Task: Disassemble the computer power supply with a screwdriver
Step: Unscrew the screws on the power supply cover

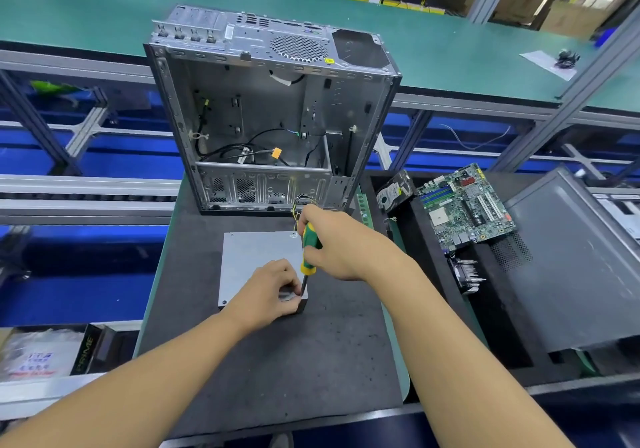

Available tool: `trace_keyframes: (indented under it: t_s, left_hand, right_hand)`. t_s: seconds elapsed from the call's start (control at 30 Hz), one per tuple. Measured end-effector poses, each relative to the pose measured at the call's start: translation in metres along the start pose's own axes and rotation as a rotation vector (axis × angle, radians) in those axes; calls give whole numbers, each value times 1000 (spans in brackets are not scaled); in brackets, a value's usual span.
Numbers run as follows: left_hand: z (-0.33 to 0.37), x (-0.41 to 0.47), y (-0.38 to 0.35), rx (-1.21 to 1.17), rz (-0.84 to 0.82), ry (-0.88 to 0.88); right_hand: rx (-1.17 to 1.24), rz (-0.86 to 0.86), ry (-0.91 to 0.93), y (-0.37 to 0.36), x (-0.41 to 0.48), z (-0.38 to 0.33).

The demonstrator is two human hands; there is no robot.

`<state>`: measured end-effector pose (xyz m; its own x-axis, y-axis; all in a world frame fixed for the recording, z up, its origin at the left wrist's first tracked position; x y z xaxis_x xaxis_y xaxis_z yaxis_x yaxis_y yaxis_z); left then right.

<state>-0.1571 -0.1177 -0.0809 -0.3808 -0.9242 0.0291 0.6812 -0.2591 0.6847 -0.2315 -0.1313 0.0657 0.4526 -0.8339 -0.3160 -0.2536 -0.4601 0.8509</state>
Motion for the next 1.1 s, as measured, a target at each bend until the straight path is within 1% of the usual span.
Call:
trace_keyframes:
  t_s: [0.23,0.37,0.53,0.6,0.7,0.83,0.9,1.03,1.1]
  left_hand:
    - [-2,-1,2,-28,17,25]
    - [-2,-1,1,-37,23,29]
    - [-2,-2,1,-37,42,17]
    - [-3,-2,1,-47,45,23]
    - [-4,-1,1,-38,36,30]
    - [-3,-1,0,-52,24,27]
    - [-2,-2,1,-41,27,19]
    - [-1,-2,1,-30,26,8]
    - [-1,-2,1,-17,26,1]
  right_hand:
    - [-16,-10,-16,-2,2,2]
    - [-61,44,-50,2,1,7]
    - [-81,108,-44,4,2,3]
    - [-67,89,-26,2,3,1]
    - [-81,9,16,-2,2,-2]
    - [-127,-26,-17,-1,2,-1]
    - [-151,-22,-29,-2,2,-2]
    - [-201,43,-55,3,0,-2]
    - [-194,28,-33,2,1,-5]
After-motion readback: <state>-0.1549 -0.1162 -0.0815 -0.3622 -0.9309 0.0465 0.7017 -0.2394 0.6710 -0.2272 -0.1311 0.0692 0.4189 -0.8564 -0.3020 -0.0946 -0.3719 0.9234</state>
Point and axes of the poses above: each hand's wrist, its own x-axis towards the middle knuckle, its own y-axis out of the back of the hand, z = x × y, the point moved 10 cm from there along x, towards the middle knuckle, and after that the axes turned 1 degree about -z, right-handed, at the moved point
